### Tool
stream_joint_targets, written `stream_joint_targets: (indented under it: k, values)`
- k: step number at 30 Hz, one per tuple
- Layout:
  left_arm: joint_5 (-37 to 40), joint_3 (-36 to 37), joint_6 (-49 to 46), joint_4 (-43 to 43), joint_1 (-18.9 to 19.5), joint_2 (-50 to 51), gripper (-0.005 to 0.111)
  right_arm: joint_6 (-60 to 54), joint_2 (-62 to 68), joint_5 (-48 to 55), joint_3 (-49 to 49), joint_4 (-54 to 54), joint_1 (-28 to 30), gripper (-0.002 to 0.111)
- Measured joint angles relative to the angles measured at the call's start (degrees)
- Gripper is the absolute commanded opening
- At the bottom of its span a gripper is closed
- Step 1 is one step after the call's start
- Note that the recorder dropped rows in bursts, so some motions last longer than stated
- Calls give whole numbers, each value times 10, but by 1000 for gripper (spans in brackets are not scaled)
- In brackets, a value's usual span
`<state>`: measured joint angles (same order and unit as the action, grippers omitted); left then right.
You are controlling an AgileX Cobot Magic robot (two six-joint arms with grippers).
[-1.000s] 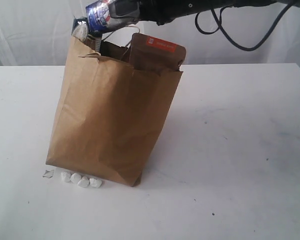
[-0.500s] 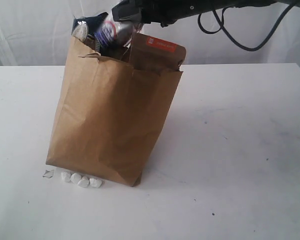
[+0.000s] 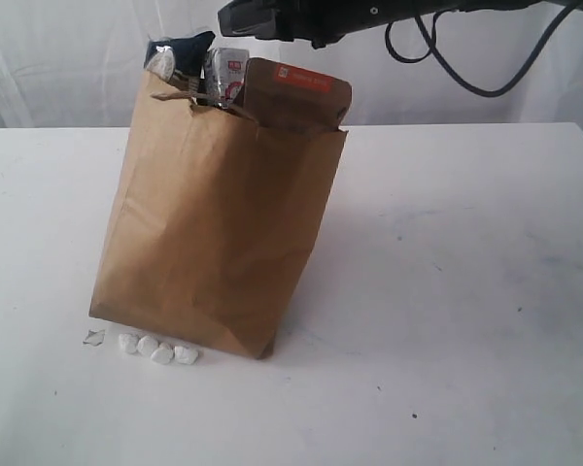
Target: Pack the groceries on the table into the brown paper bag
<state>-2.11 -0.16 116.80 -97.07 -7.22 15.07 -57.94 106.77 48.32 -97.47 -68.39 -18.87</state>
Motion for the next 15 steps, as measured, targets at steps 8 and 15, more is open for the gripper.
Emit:
stream_joint_targets:
  k: [8,15]
  values:
    - [0,0,0,0,0,0,0,95,-42,-25,0,154,11,0]
    - [34,-112,9,-1,0,0,0,405,-205,-8,-1,680,147,0]
